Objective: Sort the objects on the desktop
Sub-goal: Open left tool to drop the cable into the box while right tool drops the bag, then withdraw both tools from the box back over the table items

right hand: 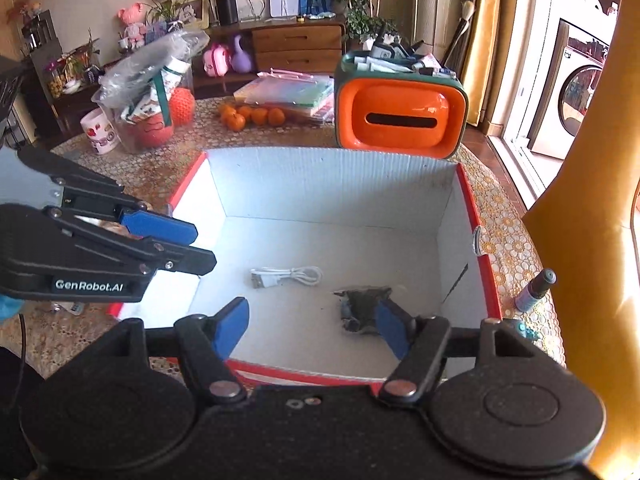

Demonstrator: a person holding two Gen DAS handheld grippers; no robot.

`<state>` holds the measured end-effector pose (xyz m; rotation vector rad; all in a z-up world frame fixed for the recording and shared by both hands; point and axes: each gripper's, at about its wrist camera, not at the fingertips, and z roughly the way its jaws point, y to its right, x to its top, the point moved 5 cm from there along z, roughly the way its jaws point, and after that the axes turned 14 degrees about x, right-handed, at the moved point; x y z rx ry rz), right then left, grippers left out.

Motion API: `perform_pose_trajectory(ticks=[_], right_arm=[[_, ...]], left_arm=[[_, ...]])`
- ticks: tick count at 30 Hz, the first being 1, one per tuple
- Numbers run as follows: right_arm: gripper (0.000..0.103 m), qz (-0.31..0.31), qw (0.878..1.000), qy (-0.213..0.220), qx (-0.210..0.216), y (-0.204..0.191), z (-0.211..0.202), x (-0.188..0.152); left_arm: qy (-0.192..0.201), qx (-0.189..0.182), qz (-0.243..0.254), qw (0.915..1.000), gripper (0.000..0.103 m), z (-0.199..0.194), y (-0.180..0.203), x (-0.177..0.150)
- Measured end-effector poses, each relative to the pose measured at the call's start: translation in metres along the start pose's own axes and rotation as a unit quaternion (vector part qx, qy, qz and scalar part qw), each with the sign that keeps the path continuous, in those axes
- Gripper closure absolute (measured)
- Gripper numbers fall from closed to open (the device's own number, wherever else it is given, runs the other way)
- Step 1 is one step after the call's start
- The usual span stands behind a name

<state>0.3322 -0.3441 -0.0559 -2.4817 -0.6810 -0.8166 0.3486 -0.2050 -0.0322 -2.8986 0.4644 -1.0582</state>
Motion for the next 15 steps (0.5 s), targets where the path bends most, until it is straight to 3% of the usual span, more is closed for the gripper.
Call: perform_pose_trajectory(ticks=[10, 11, 13, 14, 15], right_arm=[[0.026, -0.023, 0.999, 0.027, 0.021, -0.052, -0.016, -0.007], [0.025, -0.024, 0.999, 0.029, 0.024, -0.057, -0.017, -0.009], [0.024, -0.019, 0.999, 0.036, 0.030, -0.065, -0.018, -0.011], [0.023, -0.016, 0.999, 0.040, 0.033, -0.069, -0.018, -0.012], [0.022, -0.015, 0.998, 0.044, 0.036, -0.073, -0.019, -0.013]], left_arm=[[0.052, 0.019, -0.019, 0.9983, 0.076, -0.056, -0.026, -0.033], [0.055, 0.020, -0.020, 0.9981, 0.072, -0.060, -0.028, -0.036], [0.063, 0.022, -0.021, 0.9975, 0.052, -0.070, -0.033, -0.044], [0.069, 0.024, -0.024, 0.9970, 0.037, -0.074, -0.036, -0.048], [0.075, 0.027, -0.027, 0.9964, 0.035, -0.078, -0.039, -0.051]])
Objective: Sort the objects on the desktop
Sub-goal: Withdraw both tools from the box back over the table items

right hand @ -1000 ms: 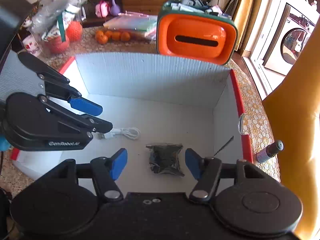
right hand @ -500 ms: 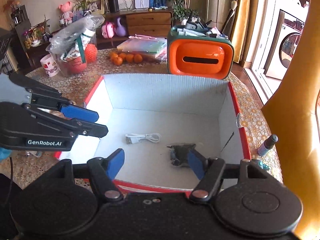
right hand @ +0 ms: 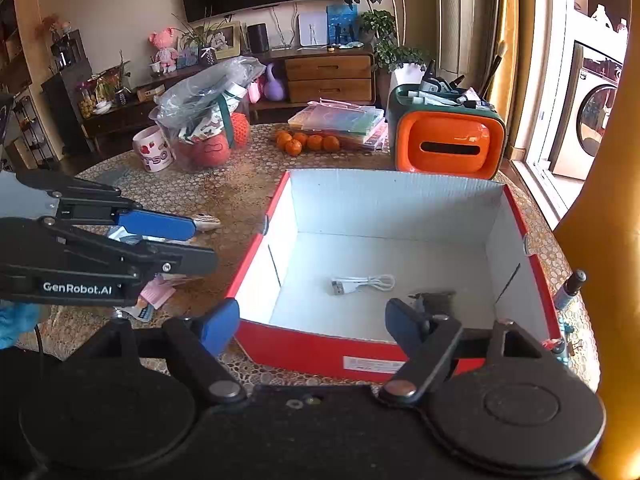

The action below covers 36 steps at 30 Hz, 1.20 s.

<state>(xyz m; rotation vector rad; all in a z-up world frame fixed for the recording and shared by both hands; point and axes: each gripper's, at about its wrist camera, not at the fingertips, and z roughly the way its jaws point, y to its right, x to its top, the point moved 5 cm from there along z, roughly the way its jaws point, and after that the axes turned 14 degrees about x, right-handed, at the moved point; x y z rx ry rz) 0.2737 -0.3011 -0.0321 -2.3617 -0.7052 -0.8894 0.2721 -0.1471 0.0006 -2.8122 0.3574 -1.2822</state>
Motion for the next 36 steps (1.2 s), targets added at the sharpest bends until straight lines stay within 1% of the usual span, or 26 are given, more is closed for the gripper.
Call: perform_pose_trajectory(ticks=[2, 7, 11, 17, 21, 25, 27, 28, 30, 36], right_arm=[[0.019, 0.002, 1.000, 0.008, 0.009, -0.010, -0.001, -0.002], [0.016, 0.000, 0.999, 0.022, 0.027, -0.034, 0.002, -0.005], [0.013, -0.002, 0.999, 0.034, 0.033, -0.052, 0.006, -0.005], [0.010, -0.009, 0.998, 0.047, 0.039, -0.081, 0.015, -0.006], [0.008, -0.007, 0.998, 0.053, 0.045, -0.100, 0.024, -0.008], [0.007, -0.024, 0.997, 0.053, 0.042, -0.119, 0.036, -0.009], [0.007, -0.033, 0.997, 0.055, 0.039, -0.128, 0.043, -0.010], [0.007, -0.035, 0.997, 0.056, 0.040, -0.132, 0.046, -0.010], [0.006, -0.037, 0.997, 0.060, 0.042, -0.139, 0.051, -0.009], [0.006, -0.038, 0.997, 0.059, 0.044, -0.153, 0.068, -0.011]], left_arm=[[0.004, 0.003, -0.003, 1.0000, 0.035, -0.008, -0.007, -0.006], [0.009, 0.013, -0.024, 0.9996, 0.034, -0.027, -0.028, -0.024], [0.011, 0.019, -0.044, 0.9988, 0.031, -0.038, -0.048, -0.037], [0.014, 0.032, -0.058, 0.9977, 0.031, -0.053, -0.076, -0.058], [0.019, 0.046, -0.069, 0.9964, 0.022, -0.063, -0.094, -0.071], [0.022, 0.060, -0.074, 0.9952, 0.020, -0.068, -0.111, -0.083], [0.020, 0.067, -0.081, 0.9943, 0.011, -0.068, -0.121, -0.090], [0.018, 0.069, -0.085, 0.9938, 0.009, -0.068, -0.126, -0.093], [0.017, 0.073, -0.094, 0.9927, 0.002, -0.069, -0.136, -0.100], [0.024, 0.088, -0.107, 0.9900, 0.000, -0.069, -0.160, -0.121]])
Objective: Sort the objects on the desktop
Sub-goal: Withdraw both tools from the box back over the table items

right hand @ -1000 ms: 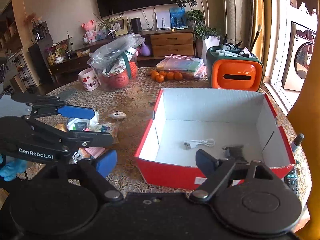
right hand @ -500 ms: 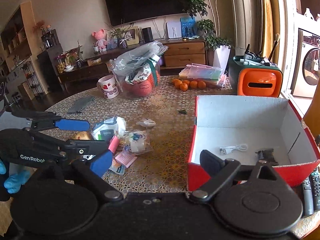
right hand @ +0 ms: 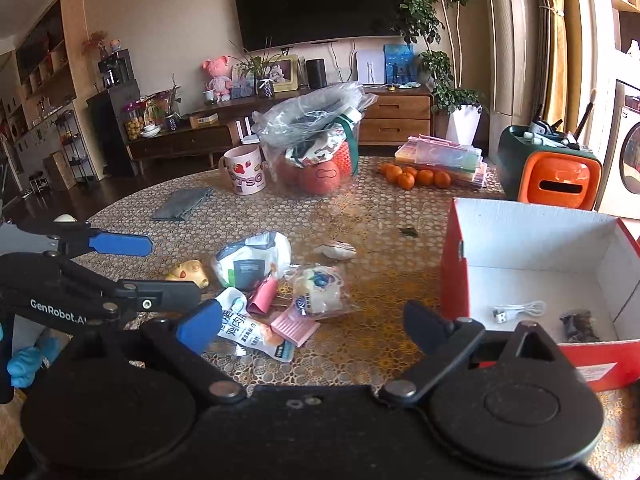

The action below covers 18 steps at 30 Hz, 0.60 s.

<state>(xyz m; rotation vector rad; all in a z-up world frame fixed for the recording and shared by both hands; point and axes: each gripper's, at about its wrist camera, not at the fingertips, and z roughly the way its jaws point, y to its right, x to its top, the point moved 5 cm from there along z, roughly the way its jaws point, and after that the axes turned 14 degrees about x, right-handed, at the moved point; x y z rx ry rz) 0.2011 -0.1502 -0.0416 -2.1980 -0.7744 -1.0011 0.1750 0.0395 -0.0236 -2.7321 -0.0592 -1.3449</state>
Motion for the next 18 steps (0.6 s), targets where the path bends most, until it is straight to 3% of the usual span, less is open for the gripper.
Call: perform_pose_trajectory(ticks=[8, 18], right_arm=[[0.006, 0.013, 1.000, -0.003, -0.001, -0.007, 0.023, -0.005], [0.006, 0.021, 0.999, -0.025, -0.011, -0.007, 0.055, -0.012]], left_arm=[[-0.003, 0.018, 0.006, 0.9998, 0.000, 0.010, -0.027, -0.027], [-0.027, 0.029, -0.032, 0.9987, 0.000, 0.030, -0.060, -0.042]])
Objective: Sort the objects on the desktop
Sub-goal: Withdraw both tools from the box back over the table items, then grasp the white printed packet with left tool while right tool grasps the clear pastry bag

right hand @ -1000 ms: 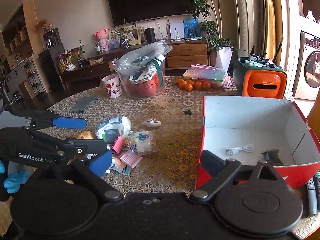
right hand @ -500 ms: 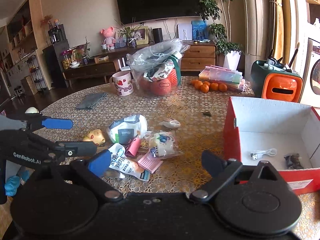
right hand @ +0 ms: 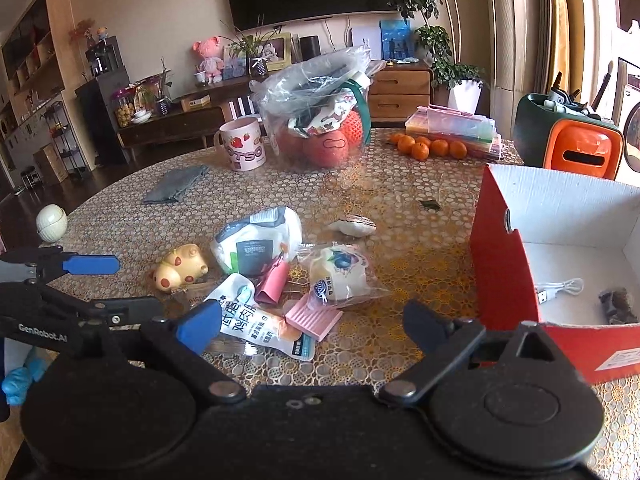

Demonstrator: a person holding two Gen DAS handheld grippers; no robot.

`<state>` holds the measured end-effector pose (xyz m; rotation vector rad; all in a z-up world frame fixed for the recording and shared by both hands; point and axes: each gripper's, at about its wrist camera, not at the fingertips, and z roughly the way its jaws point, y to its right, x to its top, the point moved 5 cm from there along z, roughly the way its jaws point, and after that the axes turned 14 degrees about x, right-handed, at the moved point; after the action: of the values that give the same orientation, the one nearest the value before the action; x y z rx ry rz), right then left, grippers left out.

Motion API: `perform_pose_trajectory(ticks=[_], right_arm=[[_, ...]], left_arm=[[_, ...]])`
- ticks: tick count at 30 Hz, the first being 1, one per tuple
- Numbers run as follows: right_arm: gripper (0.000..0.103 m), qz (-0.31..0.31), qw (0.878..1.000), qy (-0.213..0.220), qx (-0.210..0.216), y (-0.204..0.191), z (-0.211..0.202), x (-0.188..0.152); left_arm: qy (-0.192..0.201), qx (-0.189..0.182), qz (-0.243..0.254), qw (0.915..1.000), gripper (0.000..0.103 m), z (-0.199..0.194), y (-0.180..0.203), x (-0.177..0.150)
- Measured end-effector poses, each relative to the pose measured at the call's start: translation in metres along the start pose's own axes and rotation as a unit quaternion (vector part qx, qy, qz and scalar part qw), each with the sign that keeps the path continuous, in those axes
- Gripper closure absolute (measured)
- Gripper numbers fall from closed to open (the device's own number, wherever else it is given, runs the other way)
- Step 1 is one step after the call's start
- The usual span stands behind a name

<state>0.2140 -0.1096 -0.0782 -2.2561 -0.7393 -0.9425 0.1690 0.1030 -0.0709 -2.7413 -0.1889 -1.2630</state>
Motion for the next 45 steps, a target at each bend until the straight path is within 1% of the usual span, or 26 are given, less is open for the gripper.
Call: perform_pose_trajectory(ticks=[9, 14, 30, 37, 41, 43, 45], right_arm=[[0.006, 0.001, 1.000, -0.017, -0.020, 0.019, 0.032, 0.007], [0.006, 0.005, 0.999, -0.030, -0.021, 0.029, 0.051, 0.007], [0.009, 0.016, 0.998, -0.062, -0.016, 0.056, 0.108, 0.012], [0.010, 0.019, 0.997, -0.069, -0.010, 0.060, 0.123, 0.011], [0.011, 0.021, 0.997, -0.074, -0.006, 0.061, 0.131, 0.010], [0.012, 0.021, 0.997, -0.076, -0.004, 0.061, 0.134, 0.009], [0.012, 0.023, 0.997, -0.077, -0.003, 0.062, 0.136, 0.009]], left_arm=[[0.018, -0.019, 0.051, 0.9983, 0.000, 0.009, 0.027, -0.005], [0.015, -0.022, 0.067, 0.9974, 0.000, 0.023, 0.040, -0.007], [0.006, -0.019, 0.100, 0.9948, 0.001, 0.067, 0.072, -0.009], [-0.001, -0.019, 0.111, 0.9937, 0.002, 0.079, 0.079, -0.013], [-0.002, -0.017, 0.114, 0.9934, 0.006, 0.082, 0.082, -0.015], [-0.003, -0.017, 0.114, 0.9933, 0.013, 0.083, 0.084, -0.014], [-0.002, -0.008, 0.118, 0.9930, 0.021, 0.085, 0.085, -0.013]])
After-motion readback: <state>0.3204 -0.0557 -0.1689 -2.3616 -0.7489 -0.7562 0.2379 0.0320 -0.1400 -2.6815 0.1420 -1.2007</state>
